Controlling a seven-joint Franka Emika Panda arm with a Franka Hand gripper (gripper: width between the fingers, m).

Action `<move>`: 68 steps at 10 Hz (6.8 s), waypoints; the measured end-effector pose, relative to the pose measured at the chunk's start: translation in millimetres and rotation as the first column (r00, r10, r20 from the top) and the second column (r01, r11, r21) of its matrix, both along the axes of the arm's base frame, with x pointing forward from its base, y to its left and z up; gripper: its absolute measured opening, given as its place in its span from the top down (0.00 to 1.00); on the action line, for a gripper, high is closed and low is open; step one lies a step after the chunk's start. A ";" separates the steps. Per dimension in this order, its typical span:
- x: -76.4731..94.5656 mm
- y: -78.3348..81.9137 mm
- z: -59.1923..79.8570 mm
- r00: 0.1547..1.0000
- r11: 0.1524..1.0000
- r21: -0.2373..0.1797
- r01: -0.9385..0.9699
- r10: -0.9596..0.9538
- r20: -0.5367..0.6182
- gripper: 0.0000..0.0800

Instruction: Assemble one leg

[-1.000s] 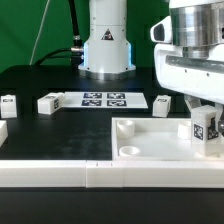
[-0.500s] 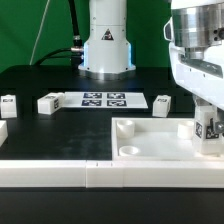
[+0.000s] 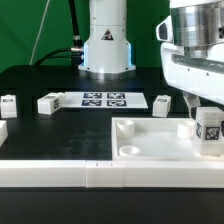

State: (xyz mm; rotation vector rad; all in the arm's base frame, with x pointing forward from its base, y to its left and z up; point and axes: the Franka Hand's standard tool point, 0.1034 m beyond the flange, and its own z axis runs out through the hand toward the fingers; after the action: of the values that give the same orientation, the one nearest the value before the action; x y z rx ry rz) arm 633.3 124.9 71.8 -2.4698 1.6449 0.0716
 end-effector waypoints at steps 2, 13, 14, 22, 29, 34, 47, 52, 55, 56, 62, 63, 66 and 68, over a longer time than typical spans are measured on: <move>0.0 3.5 3.0 0.958 0.958 -0.025 -0.287 0.287 0.019 0.19; 0.8 -6.2 0.4 0.348 0.349 -0.138 -0.927 0.937 0.034 0.32; 0.8 -6.5 0.3 0.348 0.350 -0.138 -0.927 0.937 0.034 0.49; 2.7 -10.0 -0.2 0.737 0.738 -0.080 -0.669 0.674 0.055 0.64; 1.1 -7.2 -1.8 0.995 0.995 -0.039 0.091 -0.092 -0.025 0.64; 1.6 -6.6 -1.8 0.939 0.941 -0.025 0.337 -0.338 -0.059 0.64; 8.4 0.4 0.8 0.663 0.661 -0.073 -0.746 0.748 -0.005 0.19; 10.8 -7.4 -0.9 0.333 0.334 -0.111 -0.936 0.943 0.021 0.19; 10.8 -7.6 -1.0 0.333 0.334 -0.110 -0.936 0.943 0.021 0.54; 10.9 -7.6 -0.9 0.334 0.334 -0.111 -0.936 0.942 0.021 0.64; 12.0 -15.6 -1.6 0.755 0.754 -0.076 -0.653 0.655 0.016 0.64; 11.9 -16.1 -1.7 0.818 0.816 -0.069 -0.573 0.575 0.013 0.64; 11.4 -17.4 -2.0 0.954 0.953 -0.052 -0.299 0.299 -0.021 0.64; 9.3 -16.8 -1.8 0.998 0.998 -0.053 -0.038 0.036 -0.042 0.64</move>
Offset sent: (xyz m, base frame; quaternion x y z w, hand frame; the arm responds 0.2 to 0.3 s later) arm 0.0114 0.0017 0.0030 -0.0663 0.0090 -0.3063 0.9496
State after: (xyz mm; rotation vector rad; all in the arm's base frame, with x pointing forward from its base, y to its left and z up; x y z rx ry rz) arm 642.6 108.1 70.0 -2.5551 1.6385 0.0853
